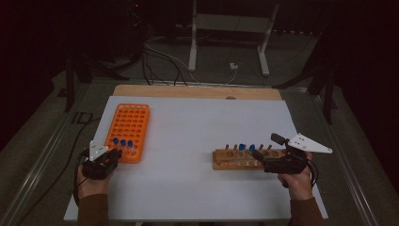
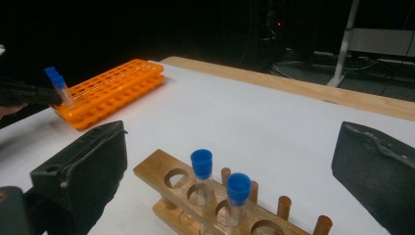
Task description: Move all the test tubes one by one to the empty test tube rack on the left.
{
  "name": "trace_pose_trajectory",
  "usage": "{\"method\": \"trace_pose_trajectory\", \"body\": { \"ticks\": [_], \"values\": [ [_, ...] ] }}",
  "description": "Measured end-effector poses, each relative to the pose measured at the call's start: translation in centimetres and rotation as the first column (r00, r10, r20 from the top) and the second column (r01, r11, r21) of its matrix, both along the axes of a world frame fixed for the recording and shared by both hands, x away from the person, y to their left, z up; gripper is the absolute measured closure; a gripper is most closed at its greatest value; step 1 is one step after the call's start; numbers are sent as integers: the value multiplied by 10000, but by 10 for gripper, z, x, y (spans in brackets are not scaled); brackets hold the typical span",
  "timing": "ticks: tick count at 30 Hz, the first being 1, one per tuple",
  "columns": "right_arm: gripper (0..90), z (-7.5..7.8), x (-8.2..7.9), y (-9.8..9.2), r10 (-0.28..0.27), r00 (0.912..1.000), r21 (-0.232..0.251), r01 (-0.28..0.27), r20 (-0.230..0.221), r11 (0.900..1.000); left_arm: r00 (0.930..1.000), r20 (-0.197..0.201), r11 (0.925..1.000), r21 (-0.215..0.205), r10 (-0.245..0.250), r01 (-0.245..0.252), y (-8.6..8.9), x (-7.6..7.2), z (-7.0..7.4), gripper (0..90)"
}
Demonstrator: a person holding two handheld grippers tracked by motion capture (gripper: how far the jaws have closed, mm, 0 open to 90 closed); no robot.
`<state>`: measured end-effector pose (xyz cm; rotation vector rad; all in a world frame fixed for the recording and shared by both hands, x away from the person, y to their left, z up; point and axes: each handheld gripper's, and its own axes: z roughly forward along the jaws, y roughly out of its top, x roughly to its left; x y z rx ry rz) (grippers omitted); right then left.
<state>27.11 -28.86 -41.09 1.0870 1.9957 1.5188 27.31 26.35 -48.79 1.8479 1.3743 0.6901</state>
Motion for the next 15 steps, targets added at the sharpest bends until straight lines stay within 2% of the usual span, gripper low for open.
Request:
{"method": "trace_pose_trajectory", "body": {
  "ticks": [4, 7, 11, 15],
  "values": [
    [6, 0, 0, -1, -18, 10000, 19, 18, -12, 10000, 10000, 43, 9998, -175, 3, -2, 3, -3, 0, 736],
    [6, 0, 1, -2, -56, 10000, 35, 56, -2, 10000, 9995, 306, 9983, -578, -15, 33, 5, -6, 4, 669],
    [6, 0, 1, -3, -92, 10000, 32, 92, -20, 10000, 9962, 864, 9920, -1252, -66, 175, 8, -13, 13, 581],
    [6, 0, 1, -4, -152, 9999, 54, 153, -39, 9999, 9855, 1684, 9802, -1904, -212, 536, 10, -20, 24, 476]
  ]
}}
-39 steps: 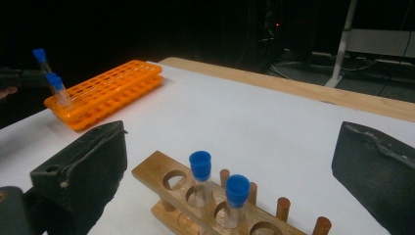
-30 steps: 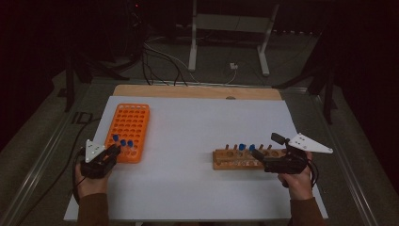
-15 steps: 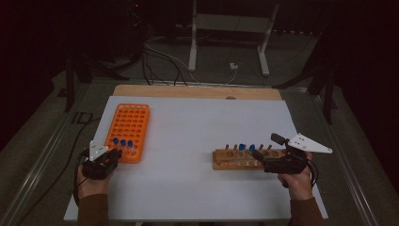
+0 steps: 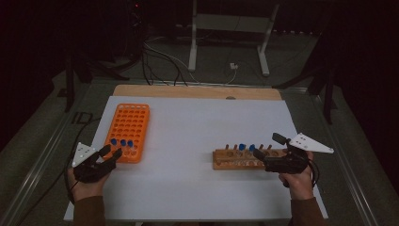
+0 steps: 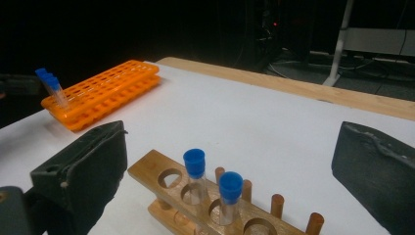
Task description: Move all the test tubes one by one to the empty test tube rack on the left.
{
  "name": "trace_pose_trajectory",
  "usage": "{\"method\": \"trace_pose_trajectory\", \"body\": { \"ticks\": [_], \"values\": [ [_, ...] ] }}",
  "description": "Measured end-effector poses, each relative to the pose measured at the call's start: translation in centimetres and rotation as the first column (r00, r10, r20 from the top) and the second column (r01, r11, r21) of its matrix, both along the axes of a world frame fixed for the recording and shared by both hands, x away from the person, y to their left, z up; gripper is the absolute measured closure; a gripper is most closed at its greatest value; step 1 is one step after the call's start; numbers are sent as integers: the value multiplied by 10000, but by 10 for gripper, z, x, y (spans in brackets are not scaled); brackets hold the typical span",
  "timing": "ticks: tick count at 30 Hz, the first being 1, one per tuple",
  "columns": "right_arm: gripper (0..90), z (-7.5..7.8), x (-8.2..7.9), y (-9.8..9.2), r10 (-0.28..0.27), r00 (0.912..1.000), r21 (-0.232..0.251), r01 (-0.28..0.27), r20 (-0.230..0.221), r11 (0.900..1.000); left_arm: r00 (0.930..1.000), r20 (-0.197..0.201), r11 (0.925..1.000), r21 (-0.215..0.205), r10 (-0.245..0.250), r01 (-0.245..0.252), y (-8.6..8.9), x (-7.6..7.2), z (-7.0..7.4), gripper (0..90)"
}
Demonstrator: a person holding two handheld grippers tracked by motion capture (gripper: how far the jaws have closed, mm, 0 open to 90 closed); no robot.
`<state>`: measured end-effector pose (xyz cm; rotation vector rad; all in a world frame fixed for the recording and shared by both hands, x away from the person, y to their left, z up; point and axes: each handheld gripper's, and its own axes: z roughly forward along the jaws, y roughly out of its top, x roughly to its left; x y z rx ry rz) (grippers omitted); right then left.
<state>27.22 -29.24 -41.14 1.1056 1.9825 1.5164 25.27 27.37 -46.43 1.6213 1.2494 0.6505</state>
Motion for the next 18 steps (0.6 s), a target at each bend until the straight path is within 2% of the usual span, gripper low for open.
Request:
{"method": "trace_pose_trajectory", "body": {
  "ticks": [3, 8, 15, 18],
  "values": [
    [9, -1, 1, -1, -43, 10000, -75, 43, -33, 10000, 9990, 429, 9997, -204, -142, 151, -3, -3, 6, 390],
    [16, -3, 2, 1, -77, 9999, -351, 74, -88, 9994, 9950, 817, 9983, -53, -580, 587, -15, -6, 13, 307],
    [72, -10, 6, 0, -192, 9992, -649, 168, -363, 9978, 9917, 925, 9960, 8, -896, 899, -31, -4, 17, 182],
    [159, -14, 8, -2, -174, 9985, -744, 135, -528, 9971, 9894, 986, 9943, -8, -1063, 1069, -38, -4, 19, 150]
  ]
}}
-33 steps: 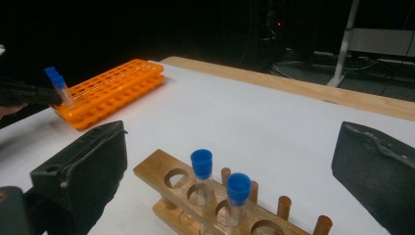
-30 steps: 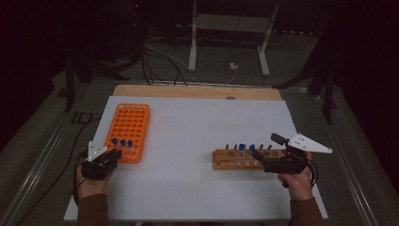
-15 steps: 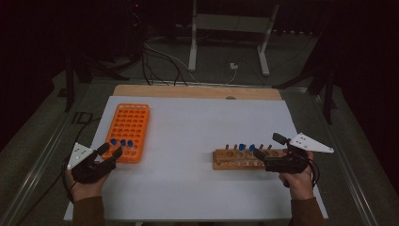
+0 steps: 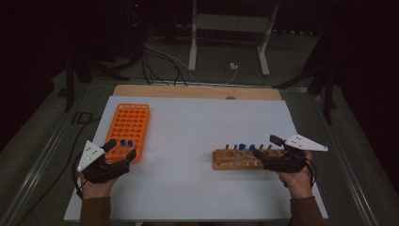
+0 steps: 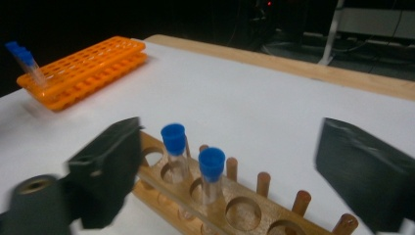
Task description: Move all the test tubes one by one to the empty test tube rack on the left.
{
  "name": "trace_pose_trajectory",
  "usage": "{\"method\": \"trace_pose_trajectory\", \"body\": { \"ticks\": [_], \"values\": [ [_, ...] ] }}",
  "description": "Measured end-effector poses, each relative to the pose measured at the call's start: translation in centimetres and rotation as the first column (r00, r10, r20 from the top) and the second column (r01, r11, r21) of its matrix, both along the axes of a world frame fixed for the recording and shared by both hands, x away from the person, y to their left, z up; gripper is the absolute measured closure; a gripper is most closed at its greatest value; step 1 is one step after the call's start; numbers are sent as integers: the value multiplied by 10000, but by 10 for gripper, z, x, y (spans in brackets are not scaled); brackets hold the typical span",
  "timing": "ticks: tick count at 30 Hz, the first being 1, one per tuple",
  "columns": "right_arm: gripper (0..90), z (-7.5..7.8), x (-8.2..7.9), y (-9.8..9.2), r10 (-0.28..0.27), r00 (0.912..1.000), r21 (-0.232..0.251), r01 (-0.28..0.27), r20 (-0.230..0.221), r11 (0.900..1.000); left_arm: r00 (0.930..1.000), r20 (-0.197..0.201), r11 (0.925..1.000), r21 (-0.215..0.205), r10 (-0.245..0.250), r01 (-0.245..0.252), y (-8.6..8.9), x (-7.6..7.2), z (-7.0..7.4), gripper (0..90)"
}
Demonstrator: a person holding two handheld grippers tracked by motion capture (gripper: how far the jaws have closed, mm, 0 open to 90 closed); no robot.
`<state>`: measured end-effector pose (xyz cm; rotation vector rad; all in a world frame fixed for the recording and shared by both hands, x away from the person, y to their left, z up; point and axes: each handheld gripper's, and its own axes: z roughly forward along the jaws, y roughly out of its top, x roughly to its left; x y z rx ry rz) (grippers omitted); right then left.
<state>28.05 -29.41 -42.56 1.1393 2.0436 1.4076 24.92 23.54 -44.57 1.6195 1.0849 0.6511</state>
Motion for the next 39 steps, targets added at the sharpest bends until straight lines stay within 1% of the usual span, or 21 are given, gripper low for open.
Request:
{"method": "trace_pose_trajectory", "body": {
  "ticks": [2, 4, 7, 9, 11, 13, 14, 17, 20, 22, 25, 27, 29, 32, 35, 37, 39],
  "values": [
    [189, -3, 1, 0, -38, 10000, -155, 38, -57, 9999, 10000, 46, 10000, -36, -68, 68, -6, 1, 1, 109],
    [244, -5, 2, 1, -58, 9999, -217, 56, -123, 9997, 9997, 49, 9997, -93, -224, 224, -11, 1, 2, 73],
    [349, -9, 3, 2, 52, 9997, -266, -57, -225, 9996, 9991, -22, 9991, -19, -418, 418, -21, 2, 2, 28],
    [431, -12, 4, 3, 152, 9995, -416, -163, -269, 9990, 9981, -67, 9981, 19, -620, 620, -27, 3, 1, 21],
    [492, -15, 5, 4, 234, 9991, -421, -249, -352, 9988, 9964, -119, 9965, 54, -838, 838, -34, 4, -1, 21],
    [531, -17, 6, 6, 275, 9989, -500, -294, -391, 9983, 9949, -164, 9949, 150, -992, 994, -41, 4, -2, 20],
    [548, -19, 6, 6, 302, 9987, -501, -323, -416, 9982, 9935, -176, 9936, 111, -1123, 1125, -44, 4, -3, 20],
    [595, -23, 8, 7, 349, 9981, -581, -378, -508, 9976, 9892, -232, 9892, 175, -1449, 1453, -56, 4, -5, 20],
    [630, -27, 9, 8, 421, 9973, -588, -456, -593, 9972, 9830, -346, 9825, 397, -1805, 1819, -70, 4, -9, 20],
    [662, -28, 10, 10, 497, 9971, -600, -532, -574, 9968, 9787, -372, 9781, 441, -2019, 2035, -77, 4, -10, 20],
    [683, -30, 10, 13, 540, 9965, -743, -587, -636, 9955, 9735, -417, 9728, 491, -2247, 2266, -86, 3, -12, 20],
    [693, -32, 10, 15, 560, 9963, -938, -621, -659, 9937, 9705, -435, 9697, 508, -2370, 2390, -91, 3, -13, 20],
    [717, -34, 10, 16, 598, 9957, -933, -664, -712, 9934, 9680, -452, 9670, 527, -2470, 2492, -95, 3, -14, 20],
    [751, -34, 10, 17, 647, 9952, -1012, -720, -735, 9923, 9658, -477, 9649, 520, -2550, 2574, -100, 3, -16, 21],
    [759, -35, 10, 18, 654, 9954, -1003, -722, -700, 9923, 9638, -508, 9633, 468, -2619, 2642, -103, 3, -17, 20],
    [763, -35, 10, 18, 675, 9953, -982, -742, -697, 9924, 9623, -531, 9617, 505, -2668, 2694, -104, 3, -17, 20],
    [763, -35, 10, 18, 700, 9953, -996, -765, -674, 9921, 9621, -545, 9615, 517, -2671, 2698, -105, 3, -18, 20]
  ]
}}
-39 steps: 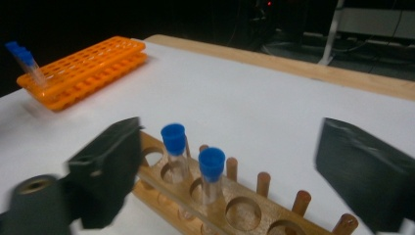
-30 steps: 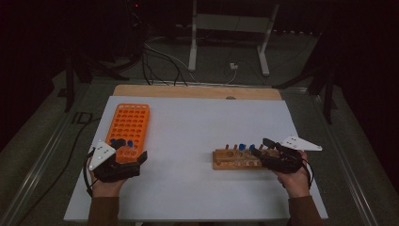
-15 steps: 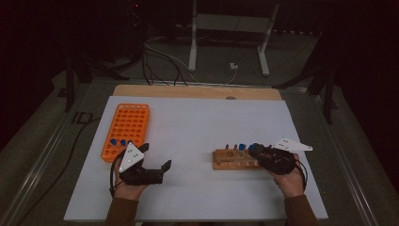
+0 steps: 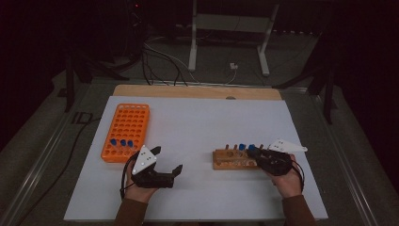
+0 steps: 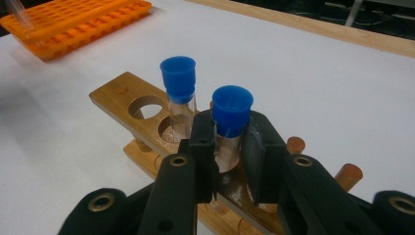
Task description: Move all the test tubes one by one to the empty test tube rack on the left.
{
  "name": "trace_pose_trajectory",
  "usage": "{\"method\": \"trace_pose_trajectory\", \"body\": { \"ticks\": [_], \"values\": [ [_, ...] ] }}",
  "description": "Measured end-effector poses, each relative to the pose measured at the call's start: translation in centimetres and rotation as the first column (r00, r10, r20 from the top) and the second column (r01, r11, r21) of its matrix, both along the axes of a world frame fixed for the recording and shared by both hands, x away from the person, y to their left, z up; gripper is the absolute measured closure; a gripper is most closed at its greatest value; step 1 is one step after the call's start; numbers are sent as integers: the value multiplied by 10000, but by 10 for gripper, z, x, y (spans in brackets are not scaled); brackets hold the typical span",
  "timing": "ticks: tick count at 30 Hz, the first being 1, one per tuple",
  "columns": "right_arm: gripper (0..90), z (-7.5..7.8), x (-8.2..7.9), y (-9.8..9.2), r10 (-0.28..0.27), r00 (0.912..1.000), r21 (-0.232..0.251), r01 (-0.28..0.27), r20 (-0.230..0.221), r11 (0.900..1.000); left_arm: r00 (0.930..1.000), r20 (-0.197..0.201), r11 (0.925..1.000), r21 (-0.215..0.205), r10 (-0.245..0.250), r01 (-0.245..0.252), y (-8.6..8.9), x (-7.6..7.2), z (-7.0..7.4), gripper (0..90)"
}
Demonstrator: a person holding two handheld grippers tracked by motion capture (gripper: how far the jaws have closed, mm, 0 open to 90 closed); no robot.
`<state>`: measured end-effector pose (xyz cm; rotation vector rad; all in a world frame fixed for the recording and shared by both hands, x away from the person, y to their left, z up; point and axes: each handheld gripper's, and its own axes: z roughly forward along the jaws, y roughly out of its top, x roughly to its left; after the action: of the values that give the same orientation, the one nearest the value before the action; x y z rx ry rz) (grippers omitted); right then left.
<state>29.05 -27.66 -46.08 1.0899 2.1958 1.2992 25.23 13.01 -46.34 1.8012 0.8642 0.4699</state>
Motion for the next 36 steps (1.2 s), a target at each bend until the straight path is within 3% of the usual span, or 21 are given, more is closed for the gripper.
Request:
{"method": "trace_pose_trajectory", "body": {
  "ticks": [12, 18, 24, 36],
  "values": [
    [774, -1, -2, 6, 160, 9998, -244, -157, 146, 9996, 9998, -147, 9999, -34, -96, 95, -3, 1, -2, 20],
    [777, 2, -2, 2, 86, 9999, -16, -85, 132, 10000, 9998, -174, 9999, -96, -115, 114, -3, 1, -2, 21],
    [777, 14, -5, -6, -23, 9992, 481, 3, 398, 9988, 9997, -183, 9998, -113, -148, 146, -4, 1, -2, 21],
    [777, 47, -17, -7, -76, 9924, 905, -35, 1227, 9959, 9990, -263, 9994, -28, -351, 350, -12, 1, -3, 21]
  ]
}}
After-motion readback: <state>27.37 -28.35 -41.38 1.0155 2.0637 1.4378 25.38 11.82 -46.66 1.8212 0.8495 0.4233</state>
